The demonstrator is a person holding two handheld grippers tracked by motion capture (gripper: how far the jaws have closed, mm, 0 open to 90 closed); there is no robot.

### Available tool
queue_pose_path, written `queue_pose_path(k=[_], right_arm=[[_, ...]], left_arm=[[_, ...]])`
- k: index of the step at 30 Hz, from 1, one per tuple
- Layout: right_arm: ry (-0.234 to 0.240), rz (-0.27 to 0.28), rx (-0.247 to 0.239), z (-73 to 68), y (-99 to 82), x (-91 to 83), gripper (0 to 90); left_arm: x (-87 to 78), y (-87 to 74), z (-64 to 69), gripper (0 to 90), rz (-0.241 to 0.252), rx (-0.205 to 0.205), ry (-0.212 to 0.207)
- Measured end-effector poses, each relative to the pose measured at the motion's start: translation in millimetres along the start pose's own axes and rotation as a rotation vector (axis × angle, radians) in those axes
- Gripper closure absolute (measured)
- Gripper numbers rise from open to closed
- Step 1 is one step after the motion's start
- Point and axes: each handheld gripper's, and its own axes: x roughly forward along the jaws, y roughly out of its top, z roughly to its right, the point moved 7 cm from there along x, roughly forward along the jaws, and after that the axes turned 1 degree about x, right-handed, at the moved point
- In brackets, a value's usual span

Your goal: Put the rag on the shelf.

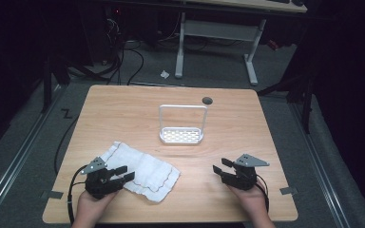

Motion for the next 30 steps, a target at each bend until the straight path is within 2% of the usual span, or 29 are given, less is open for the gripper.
queue_pose_path(k=[2, 5, 6, 9, 12, 15, 17, 18, 20, 22, 23, 26, 28, 30], right_arm=[[-0.002, -0.021, -0.030, -0.9, -3.0, 3.6, 49.1], [0.005, -0.028, -0.037, -1.6, -4.2, 6.5, 51.1], [0.012, -0.038, -0.037, -3.6, -5.1, 8.5, 51.8], [0.012, -0.044, -0.062, -6.9, -4.5, 11.3, 51.8], [0.024, -0.049, -0.048, -12.1, -4.7, 14.5, 51.8], [0.033, -0.049, -0.065, -19.0, -4.4, 18.2, 51.7], [0.055, -0.048, -0.069, -27.8, -1.9, 20.8, 50.2], [0.077, -0.046, -0.070, -33.7, 0.8, 23.0, 49.8], [0.146, -0.034, -0.059, -50.4, 9.7, 29.2, 50.2], [0.167, -0.033, -0.097, -67.1, 19.5, 38.9, 52.8], [0.180, -0.043, -0.110, -75.2, 23.6, 45.4, 54.1], [0.183, -0.066, -0.161, -94.8, 35.0, 68.5, 63.1], [0.177, -0.081, -0.173, -103.0, 42.4, 85.5, 71.1], [0.191, -0.119, -0.174, -109.3, 46.5, 102.8, 78.5]], left_arm=[[1.4, -0.9, -2.0, 50.3, -0.006, 0.001, 0.012], [2.4, -0.4, -3.4, 50.3, 0.001, -0.009, 0.016], [4.0, -1.5, -5.3, 50.2, -0.008, -0.008, 0.030], [3.8, -3.0, -8.3, 49.7, -0.013, -0.011, 0.039], [0.2, -2.9, -12.1, 49.4, -0.004, -0.027, 0.046], [-1.7, -2.6, -17.5, 49.4, -0.002, -0.030, 0.066], [-0.3, -5.3, -24.2, 51.3, -0.028, -0.039, 0.114], [0.6, -7.0, -26.9, 52.6, -0.037, -0.053, 0.123], [1.7, -9.3, -29.3, 59.0, -0.056, -0.075, 0.113], [1.8, -9.8, -29.1, 61.5, -0.062, -0.071, 0.117], [1.8, -11.5, -27.5, 63.1, -0.082, -0.065, 0.110], [2.3, -14.7, -25.2, 69.2, -0.116, -0.037, 0.107], [2.7, -16.6, -24.9, 74.6, -0.135, -0.027, 0.113], [5.8, -20.2, -25.5, 79.7, -0.167, -0.014, 0.126]])
